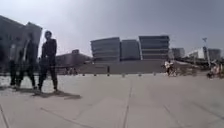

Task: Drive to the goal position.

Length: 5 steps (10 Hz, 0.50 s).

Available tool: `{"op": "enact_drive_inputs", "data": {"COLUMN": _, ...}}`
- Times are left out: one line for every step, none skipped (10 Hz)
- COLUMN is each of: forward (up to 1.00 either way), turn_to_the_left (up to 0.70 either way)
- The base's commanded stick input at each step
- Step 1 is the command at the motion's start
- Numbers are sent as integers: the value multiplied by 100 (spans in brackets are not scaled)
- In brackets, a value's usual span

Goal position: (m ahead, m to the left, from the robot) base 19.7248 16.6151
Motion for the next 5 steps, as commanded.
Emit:
{"op": "enact_drive_inputs", "data": {"forward": 100, "turn_to_the_left": 0}}
{"op": "enact_drive_inputs", "data": {"forward": 100, "turn_to_the_left": 0}}
{"op": "enact_drive_inputs", "data": {"forward": 100, "turn_to_the_left": 0}}
{"op": "enact_drive_inputs", "data": {"forward": 100, "turn_to_the_left": 0}}
{"op": "enact_drive_inputs", "data": {"forward": 100, "turn_to_the_left": 0}}
